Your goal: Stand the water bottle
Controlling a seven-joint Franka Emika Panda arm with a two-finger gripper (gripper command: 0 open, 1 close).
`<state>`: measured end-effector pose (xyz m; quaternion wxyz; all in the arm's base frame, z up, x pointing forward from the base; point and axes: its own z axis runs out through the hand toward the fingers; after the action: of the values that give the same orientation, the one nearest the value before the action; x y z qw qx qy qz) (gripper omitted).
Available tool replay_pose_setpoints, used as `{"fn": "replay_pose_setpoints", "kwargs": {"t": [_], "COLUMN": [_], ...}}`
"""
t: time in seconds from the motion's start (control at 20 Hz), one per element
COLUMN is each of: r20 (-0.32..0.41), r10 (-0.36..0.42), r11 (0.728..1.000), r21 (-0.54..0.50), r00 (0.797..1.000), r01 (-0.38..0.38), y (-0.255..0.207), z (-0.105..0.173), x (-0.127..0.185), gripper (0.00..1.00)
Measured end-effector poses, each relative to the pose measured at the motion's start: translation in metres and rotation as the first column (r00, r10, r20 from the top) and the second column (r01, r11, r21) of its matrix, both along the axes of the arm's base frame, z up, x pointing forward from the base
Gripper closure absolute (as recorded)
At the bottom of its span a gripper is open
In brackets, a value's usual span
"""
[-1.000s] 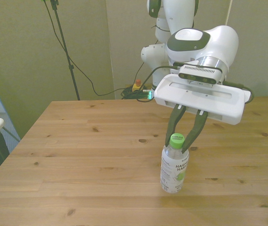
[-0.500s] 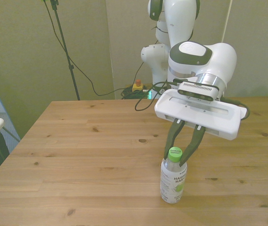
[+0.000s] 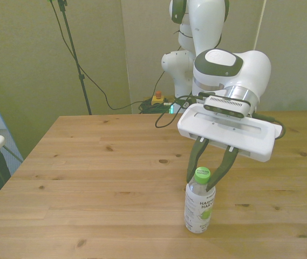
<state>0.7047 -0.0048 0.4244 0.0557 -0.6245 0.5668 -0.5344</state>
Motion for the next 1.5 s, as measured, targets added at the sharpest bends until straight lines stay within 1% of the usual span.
{"fn": "replay_pose_setpoints", "kwargs": {"t": [0.35, 0.5, 0.65, 0.8, 0.95, 1.05, 1.2, 1.35, 1.45, 1.5], "r20": [-0.004, 0.014, 0.021, -0.013, -0.108, -0.183, -0.291, -0.389, -0.448, -0.478], "r10": [0.004, 0.004, 0.006, 0.039, 0.092, 0.134, 0.207, 0.275, 0.317, 0.339], "r11": [1.0, 0.999, 0.997, 0.993, 0.986, 0.979, 0.963, 0.946, 0.932, 0.924], "r21": [0.019, 0.037, 0.077, 0.114, 0.152, 0.179, 0.227, 0.275, 0.31, 0.331], "r00": [1.0, 1.0, 1.0, 0.999, 0.99, 0.974, 0.934, 0.879, 0.836, 0.81], "r01": [-0.004, -0.005, -0.008, -0.037, -0.075, -0.101, -0.142, -0.174, -0.188, -0.192], "y": [0.006, 0.009, 0.015, 0.031, 0.047, 0.055, 0.065, 0.072, 0.076, 0.078], "z": [0.003, 0.018, 0.038, 0.052, 0.051, 0.046, 0.035, 0.02, 0.013, 0.012], "x": [-0.007, -0.013, -0.026, -0.047, -0.076, -0.095, -0.126, -0.154, -0.168, -0.175], "gripper": [0.0, 0.0, 0.0, 0.0, 0.0, 0.0, 0.0, 0.0, 0.0, 0.0]}}
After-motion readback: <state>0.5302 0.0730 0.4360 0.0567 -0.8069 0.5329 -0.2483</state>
